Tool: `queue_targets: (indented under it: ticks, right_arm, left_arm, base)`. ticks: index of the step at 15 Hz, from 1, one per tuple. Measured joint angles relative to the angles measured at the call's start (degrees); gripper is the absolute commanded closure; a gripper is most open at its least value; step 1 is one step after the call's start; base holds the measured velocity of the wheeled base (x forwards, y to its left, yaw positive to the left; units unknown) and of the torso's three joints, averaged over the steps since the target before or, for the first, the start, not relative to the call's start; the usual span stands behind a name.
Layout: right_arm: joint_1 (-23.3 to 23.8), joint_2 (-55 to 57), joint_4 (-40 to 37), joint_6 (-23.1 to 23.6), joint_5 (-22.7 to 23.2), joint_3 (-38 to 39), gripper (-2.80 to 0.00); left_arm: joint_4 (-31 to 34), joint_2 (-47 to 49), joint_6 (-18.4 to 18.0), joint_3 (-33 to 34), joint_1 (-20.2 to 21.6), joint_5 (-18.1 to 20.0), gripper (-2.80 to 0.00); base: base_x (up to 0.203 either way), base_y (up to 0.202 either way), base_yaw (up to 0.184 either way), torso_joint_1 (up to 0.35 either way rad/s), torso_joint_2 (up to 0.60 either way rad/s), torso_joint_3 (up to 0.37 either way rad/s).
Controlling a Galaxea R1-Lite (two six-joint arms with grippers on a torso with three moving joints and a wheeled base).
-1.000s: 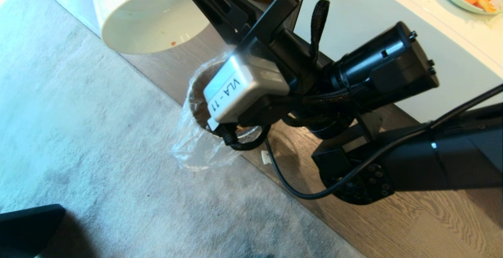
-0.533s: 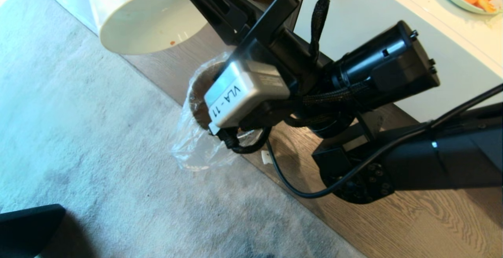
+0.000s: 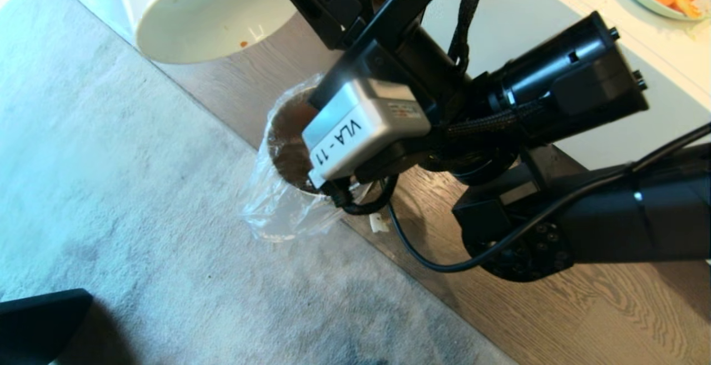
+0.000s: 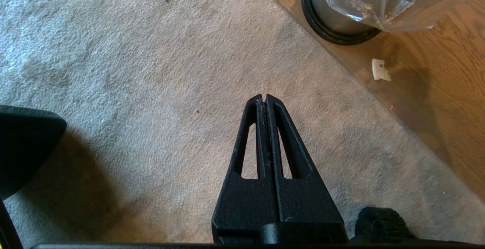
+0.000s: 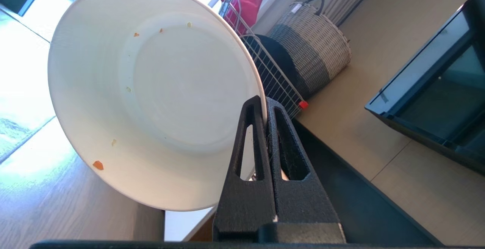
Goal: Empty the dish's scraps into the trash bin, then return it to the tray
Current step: Pour the leftover food from the bowl into the trash can
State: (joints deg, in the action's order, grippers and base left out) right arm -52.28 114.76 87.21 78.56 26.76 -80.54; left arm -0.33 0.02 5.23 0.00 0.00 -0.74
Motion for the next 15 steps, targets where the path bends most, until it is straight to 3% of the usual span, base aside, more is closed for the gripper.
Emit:
queue_targets:
  ticks: [9, 11, 15]
  right_arm:
    - [0.62, -2.25, 0.00, -3.05, -0.88, 5.39, 0.00]
    - [0.62, -3.08, -0.02, -5.05, -4.33, 7.90, 0.00]
    - [0.62, -4.57, -0.03, -10.22, -17.38, 11.31, 0.00]
  left_arm:
    - [0.02, 0.00, -0.02, 0.00, 0.00, 0.00, 0.00]
    - [0.02, 0.00, 0.00, 0.00, 0.00, 0.00, 0.00]
    - [0.00, 0.00, -0.02, 0.00, 0.00, -0.02, 0.00]
  base:
    - [0.000, 0.000, 0.000, 0.000, 0.00, 0.000]
    - [0.000, 0.000, 0.000, 0.000, 0.00, 0.000]
    - [0.000, 0.000, 0.000, 0.000, 0.00, 0.000]
